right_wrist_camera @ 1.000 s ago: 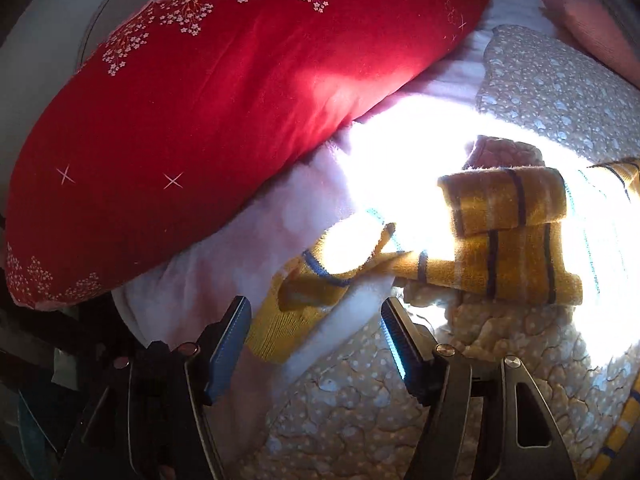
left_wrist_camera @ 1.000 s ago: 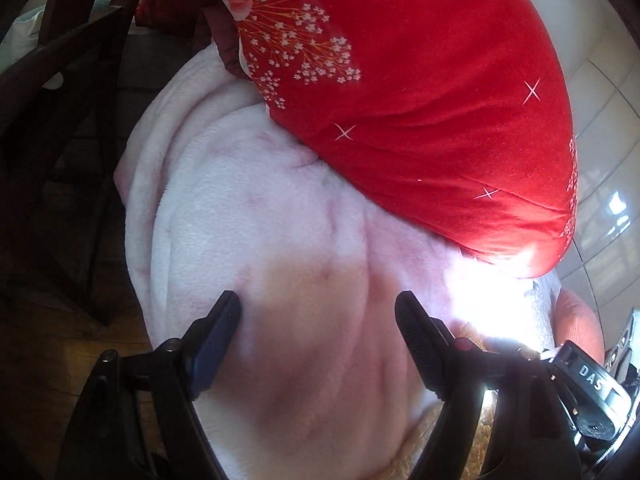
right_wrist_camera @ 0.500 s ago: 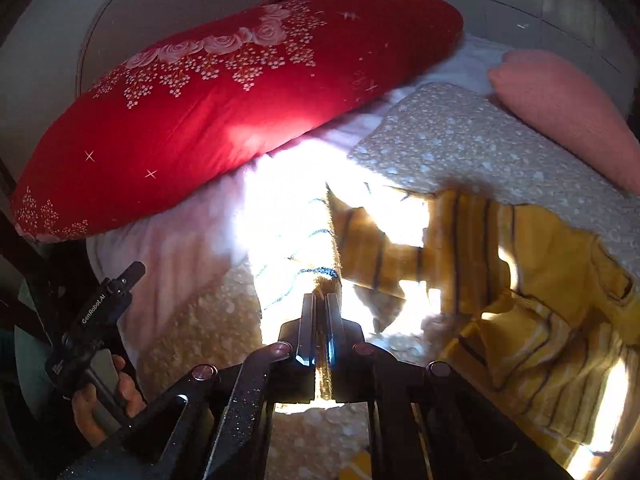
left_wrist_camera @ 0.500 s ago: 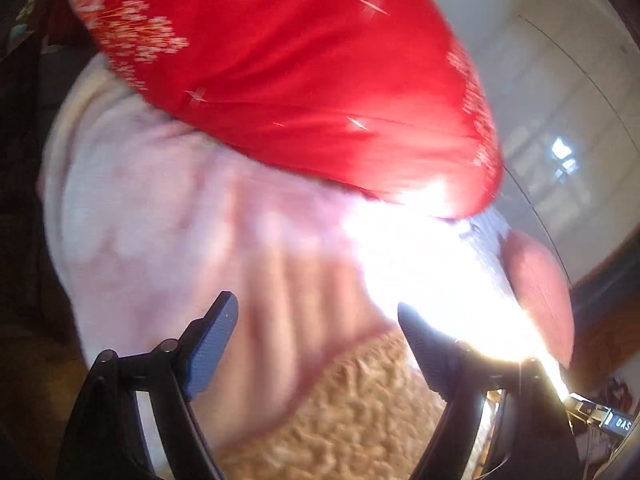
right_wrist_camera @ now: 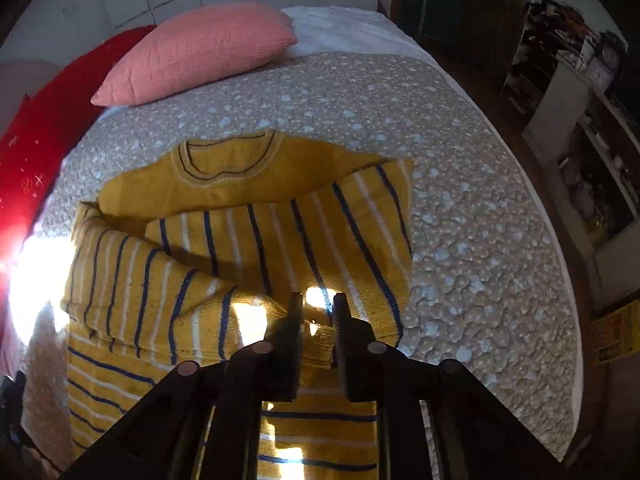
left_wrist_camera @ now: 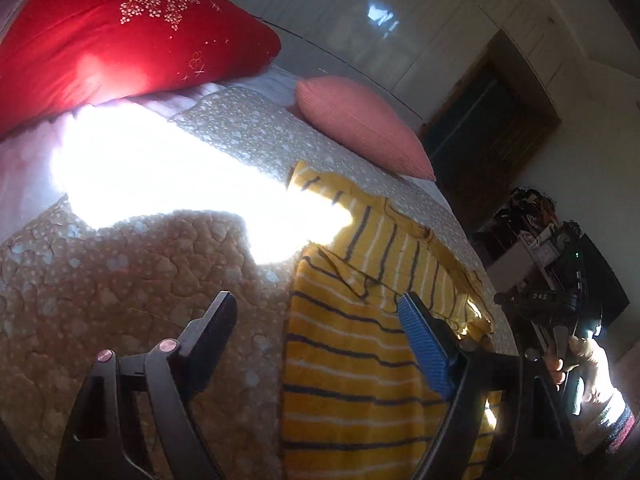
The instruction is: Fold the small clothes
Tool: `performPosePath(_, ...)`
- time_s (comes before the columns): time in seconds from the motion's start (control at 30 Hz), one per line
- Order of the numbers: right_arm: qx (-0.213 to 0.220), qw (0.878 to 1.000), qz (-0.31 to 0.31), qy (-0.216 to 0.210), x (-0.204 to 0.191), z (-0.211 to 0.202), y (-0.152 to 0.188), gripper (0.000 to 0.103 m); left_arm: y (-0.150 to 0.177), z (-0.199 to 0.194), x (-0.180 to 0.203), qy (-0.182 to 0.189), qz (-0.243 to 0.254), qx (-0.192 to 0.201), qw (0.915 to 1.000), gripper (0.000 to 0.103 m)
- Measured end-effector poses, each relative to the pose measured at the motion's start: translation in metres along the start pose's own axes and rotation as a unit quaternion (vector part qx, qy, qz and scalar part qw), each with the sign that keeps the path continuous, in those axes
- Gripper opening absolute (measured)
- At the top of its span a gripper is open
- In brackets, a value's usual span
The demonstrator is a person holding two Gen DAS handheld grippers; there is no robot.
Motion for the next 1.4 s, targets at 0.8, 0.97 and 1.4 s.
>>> performPosePath(0.8,0.107,0.966,-0.199,0.124,-0.056,-0.013,0.020,0.005,0.010,0.018,-0.013,-0.009,-0.014,-0.044,0.9989,0.082)
performPosePath(0.97,0.015,0.994,0.017,-0.108,-0.005,-0.004,0.034,0.040,0.009,0.016,-0.013,-0.012,-0.016,-0.039,0.9991,0.082)
performPosePath(1.4,-0.088,0.938,0.287,-0.174,0.005,0.071,0.039,0.021,0.012,0.023,-0.013,-0.008,-0.017,-0.051,0.9985,0.082)
Point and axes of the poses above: each gripper's, at about its wrist camera, not at the fingertips, and z roughly the way its jaws point, x to its right, y to its underside, the point moved 2 cm from there along z, roughly the way its jaws point, and after that the axes turned 8 degrees about y, right-handed, at the moved point
